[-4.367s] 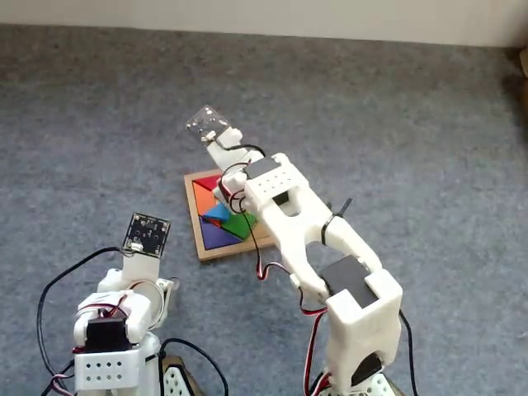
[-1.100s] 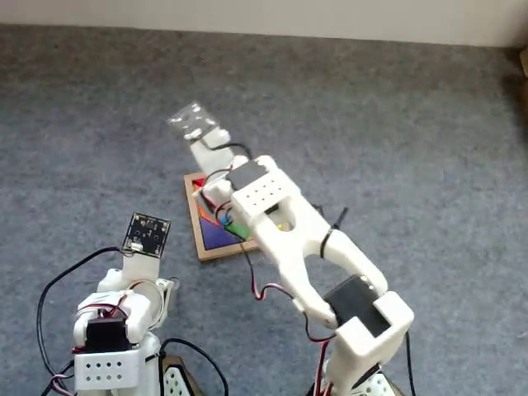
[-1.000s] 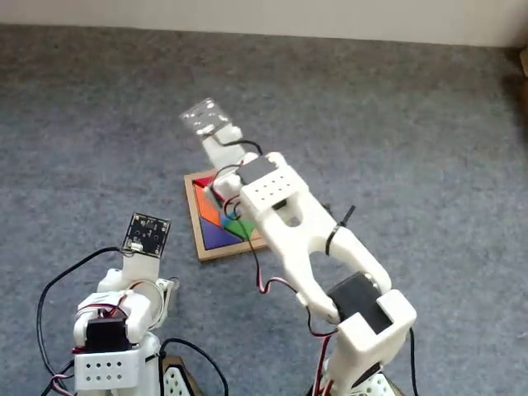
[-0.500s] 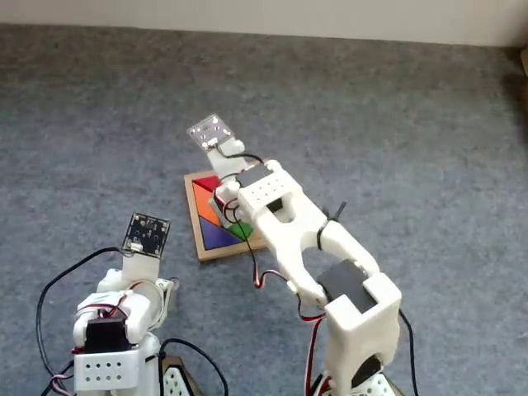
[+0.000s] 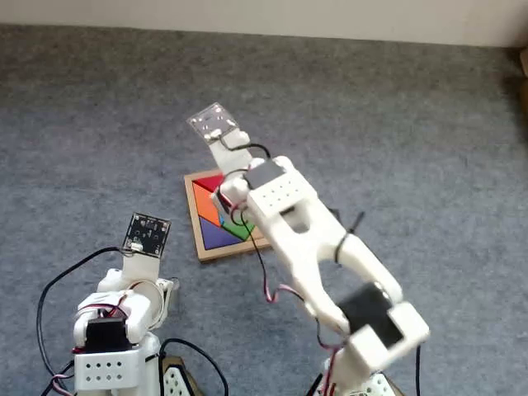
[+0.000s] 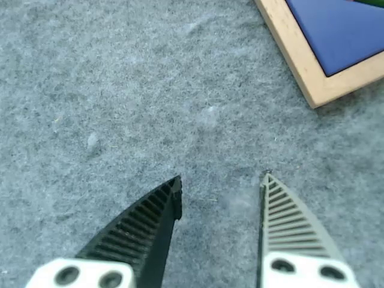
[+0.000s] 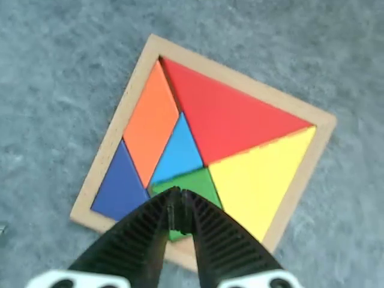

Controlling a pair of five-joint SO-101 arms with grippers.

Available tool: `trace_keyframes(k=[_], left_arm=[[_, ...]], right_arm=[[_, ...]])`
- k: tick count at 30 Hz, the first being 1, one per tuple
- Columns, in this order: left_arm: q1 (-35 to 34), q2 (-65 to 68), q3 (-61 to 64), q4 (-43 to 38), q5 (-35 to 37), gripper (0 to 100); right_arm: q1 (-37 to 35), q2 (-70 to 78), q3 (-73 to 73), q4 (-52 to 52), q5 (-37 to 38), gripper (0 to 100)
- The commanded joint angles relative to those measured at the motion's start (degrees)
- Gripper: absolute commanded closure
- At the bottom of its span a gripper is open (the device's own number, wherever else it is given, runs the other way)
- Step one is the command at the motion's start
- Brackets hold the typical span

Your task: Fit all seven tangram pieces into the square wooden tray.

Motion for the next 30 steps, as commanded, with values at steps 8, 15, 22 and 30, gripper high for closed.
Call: trace_keyframes(k=[8,15,22,30], left_arm=[[-0.3,-2.4,1.1,0.4,0.4,79],[-0.3,-2.4,1.1,0.4,0.4,79],[-0.3,-2.4,1.1,0.4,0.4,79],[-0.3,-2.4,1.1,0.4,0.4,79]], right_arm=[[10.8,-29.4,17.2,0.6,0.8,99.3],[17.5,-45.0,33.0,0.6,0.5,99.2],[23.3,-60.5,47.3,0.5,0.4,99.2],[23.5,-76.9,61.3,0.5,0.4,99.3]])
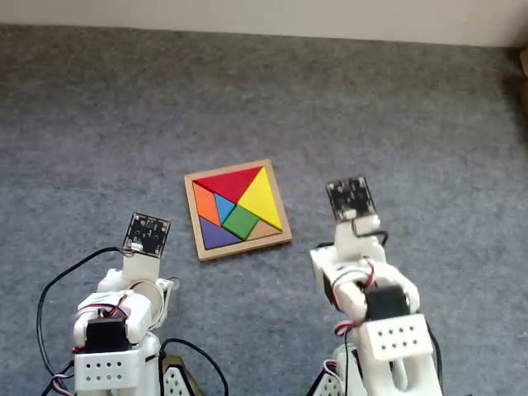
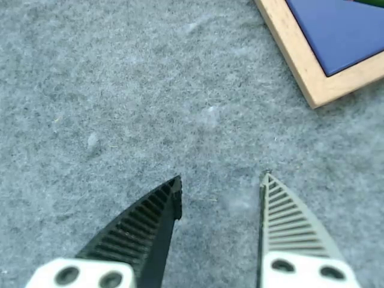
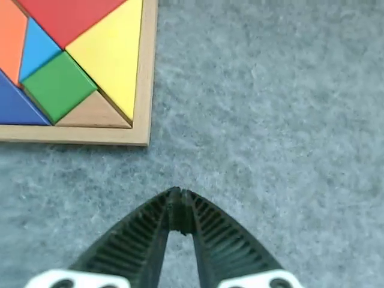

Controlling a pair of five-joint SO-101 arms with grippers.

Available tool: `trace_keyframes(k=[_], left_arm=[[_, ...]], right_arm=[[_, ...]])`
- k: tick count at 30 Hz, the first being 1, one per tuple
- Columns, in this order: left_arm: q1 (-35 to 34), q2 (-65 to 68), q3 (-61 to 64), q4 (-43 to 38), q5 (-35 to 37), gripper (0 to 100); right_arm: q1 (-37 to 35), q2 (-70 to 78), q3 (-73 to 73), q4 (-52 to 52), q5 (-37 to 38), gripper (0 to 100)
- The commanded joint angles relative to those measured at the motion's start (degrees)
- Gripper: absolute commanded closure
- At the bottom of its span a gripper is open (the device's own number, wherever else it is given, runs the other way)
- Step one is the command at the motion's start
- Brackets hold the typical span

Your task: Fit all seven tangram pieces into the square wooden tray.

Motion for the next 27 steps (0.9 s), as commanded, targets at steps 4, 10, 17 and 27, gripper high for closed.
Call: trace_keyframes(k=[4,10,17,27], left_arm=[[-0.3,-2.4,1.1,0.4,0.4,79],[-0.3,-2.4,1.1,0.4,0.4,79],[-0.3,-2.4,1.1,0.4,0.4,79],[-0.3,-2.4,1.1,0.4,0.4,79]], right_arm=[[2.9,-14.4,9.5,0.2,0.3,99.3],[6.0,-29.5,20.8,0.6,0.3,99.3],[6.0,-33.2,30.2,0.7,0.4,99.3],[6.0,-29.1,30.2,8.5,0.6,99.3]])
